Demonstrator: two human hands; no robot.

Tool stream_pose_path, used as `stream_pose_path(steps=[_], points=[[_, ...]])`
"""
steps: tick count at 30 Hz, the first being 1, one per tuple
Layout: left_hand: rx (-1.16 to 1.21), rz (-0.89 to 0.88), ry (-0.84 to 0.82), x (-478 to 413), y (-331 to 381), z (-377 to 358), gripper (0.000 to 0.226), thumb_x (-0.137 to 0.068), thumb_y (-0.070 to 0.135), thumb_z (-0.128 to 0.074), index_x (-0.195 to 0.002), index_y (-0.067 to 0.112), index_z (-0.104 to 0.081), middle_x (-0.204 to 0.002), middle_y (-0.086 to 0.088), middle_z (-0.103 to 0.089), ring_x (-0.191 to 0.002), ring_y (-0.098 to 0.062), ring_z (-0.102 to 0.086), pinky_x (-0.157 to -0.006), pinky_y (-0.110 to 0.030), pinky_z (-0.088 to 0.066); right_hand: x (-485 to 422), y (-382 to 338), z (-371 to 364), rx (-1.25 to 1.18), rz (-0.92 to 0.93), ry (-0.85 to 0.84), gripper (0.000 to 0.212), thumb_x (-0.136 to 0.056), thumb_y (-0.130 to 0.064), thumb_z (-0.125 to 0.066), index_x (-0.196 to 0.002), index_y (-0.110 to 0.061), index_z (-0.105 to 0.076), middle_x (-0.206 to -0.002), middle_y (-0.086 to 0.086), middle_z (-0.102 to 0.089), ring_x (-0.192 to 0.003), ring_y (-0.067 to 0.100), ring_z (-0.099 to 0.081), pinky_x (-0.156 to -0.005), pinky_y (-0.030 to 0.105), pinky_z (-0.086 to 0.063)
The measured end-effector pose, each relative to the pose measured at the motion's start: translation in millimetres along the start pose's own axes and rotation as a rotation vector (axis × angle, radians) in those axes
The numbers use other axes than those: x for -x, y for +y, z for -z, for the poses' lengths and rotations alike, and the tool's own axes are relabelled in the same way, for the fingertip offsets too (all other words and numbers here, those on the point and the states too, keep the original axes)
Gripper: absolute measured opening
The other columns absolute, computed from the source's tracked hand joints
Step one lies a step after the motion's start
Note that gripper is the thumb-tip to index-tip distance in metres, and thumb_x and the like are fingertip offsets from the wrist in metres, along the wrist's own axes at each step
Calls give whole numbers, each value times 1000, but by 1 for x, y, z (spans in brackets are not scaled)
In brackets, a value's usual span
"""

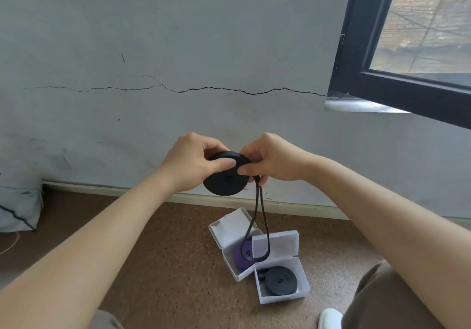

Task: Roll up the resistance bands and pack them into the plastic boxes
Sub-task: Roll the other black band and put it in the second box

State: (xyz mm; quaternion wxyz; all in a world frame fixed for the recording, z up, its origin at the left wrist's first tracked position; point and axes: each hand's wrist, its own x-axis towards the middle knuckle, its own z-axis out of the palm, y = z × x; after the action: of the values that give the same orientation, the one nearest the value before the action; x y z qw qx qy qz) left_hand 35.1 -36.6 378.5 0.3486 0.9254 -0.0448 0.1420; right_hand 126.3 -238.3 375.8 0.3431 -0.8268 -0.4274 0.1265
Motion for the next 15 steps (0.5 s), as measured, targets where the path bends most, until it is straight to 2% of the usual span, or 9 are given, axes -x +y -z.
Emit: stream_pose_path(steps=[2, 7, 12, 15], points=[[98, -6, 38, 0, 0, 2, 14, -84, 29, -82, -96, 22, -82, -85, 7, -78, -82, -9, -73, -80, -40, -61, 1, 0, 2, -96, -10, 17, 12, -95, -16, -71, -104, -8, -75, -89, 10, -79, -77, 17, -76, -65, 27, -63], [385, 28, 186, -1, 2, 6, 11, -86, 20, -78, -96, 17, -81, -89, 3, -80, -88, -12, -75, -77, -25, -59, 6, 5, 6, -267, -76, -14, 23, -95, -22, -71, -114, -9, -74, -96, 5, -80, -87, 18, -78, -70, 34, -65], [559, 100, 289, -1, 4, 6, 10, -85, 24, -78, -94, 22, -80, -91, 1, -80, -94, -18, -75, -83, -31, -61, 6, 2, 1, -440, -80, 29, 23, -98, -20, -66, -116, -7, -71, -100, 10, -79, -91, 22, -77, -68, 32, -64], [713, 155, 382, -2, 7, 3, 13, -83, 26, -77, -95, 21, -80, -92, 1, -80, -95, -19, -75, -79, -28, -60, 5, -3, -3, -563, -47, 49, 24, -99, -19, -63, -119, -8, -69, -107, 14, -77, -96, 27, -77, -70, 35, -65]])
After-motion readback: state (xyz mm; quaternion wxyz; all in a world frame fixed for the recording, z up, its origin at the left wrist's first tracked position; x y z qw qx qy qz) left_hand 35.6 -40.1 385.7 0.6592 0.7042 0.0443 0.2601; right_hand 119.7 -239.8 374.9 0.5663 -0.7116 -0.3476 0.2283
